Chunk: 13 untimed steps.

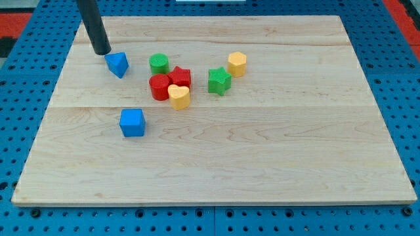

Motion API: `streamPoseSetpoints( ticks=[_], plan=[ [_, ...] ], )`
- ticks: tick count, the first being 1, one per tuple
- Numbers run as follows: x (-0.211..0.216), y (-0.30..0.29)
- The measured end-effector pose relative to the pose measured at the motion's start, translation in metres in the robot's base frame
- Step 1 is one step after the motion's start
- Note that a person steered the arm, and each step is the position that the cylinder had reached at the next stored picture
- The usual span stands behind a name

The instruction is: Move the blue triangle above the blue cube

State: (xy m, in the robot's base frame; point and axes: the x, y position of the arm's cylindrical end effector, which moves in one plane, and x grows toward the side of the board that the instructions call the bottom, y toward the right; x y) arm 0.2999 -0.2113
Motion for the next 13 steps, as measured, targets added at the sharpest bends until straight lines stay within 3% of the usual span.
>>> streamPoseSetpoints(
  ticks=[1,2,4,6,8,10,11,13],
  plan=[
    [0.008,0.025],
    [0.068,-0.026],
    [0.003,-0.061],
    [0.024,0.012],
    [0.073,0.042],
    [0.049,0.043],
    [0.059,0.054],
    [0.140,0.048]
  ],
)
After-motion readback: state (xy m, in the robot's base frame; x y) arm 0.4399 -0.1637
